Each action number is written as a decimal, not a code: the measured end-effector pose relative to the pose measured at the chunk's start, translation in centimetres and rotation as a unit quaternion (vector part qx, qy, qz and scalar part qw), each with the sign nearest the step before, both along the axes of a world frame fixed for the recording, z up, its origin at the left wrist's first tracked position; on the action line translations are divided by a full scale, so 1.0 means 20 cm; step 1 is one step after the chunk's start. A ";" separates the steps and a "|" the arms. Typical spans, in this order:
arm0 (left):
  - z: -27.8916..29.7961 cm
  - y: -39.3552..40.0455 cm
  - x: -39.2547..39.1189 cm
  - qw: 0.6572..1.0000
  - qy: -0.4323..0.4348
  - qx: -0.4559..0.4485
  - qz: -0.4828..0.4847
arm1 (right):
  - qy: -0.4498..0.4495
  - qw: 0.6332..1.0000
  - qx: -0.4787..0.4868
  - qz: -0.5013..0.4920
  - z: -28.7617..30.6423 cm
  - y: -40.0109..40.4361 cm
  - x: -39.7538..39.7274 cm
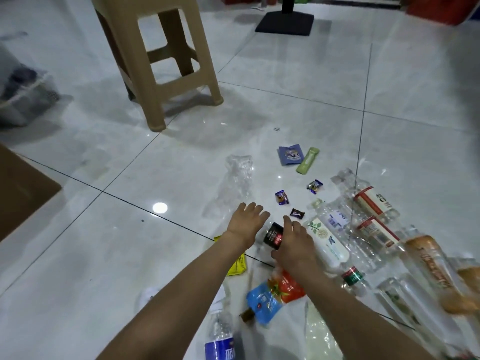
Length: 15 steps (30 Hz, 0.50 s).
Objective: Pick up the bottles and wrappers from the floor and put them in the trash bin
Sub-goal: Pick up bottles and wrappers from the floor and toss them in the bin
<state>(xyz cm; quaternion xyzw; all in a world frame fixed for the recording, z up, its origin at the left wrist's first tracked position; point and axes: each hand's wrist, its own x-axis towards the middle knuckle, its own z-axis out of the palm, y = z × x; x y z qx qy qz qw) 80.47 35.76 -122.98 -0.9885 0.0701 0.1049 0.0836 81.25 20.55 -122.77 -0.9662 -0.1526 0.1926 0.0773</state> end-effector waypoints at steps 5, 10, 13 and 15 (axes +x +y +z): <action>-0.06 0.04 0.01 0.999 0.021 0.024 -0.020 | 0.016 1.000 -0.021 -0.017 -0.08 0.06 -0.01; -0.09 0.05 -0.02 0.997 0.031 0.053 -0.040 | 0.024 0.998 -0.055 0.009 -0.10 0.07 -0.01; -0.09 0.05 -0.04 0.997 0.042 0.055 -0.044 | 0.025 0.998 -0.047 0.035 -0.08 0.07 -0.01; -0.05 0.06 -0.06 0.999 0.033 0.020 -0.019 | 0.009 0.998 -0.030 0.060 -0.02 0.07 0.01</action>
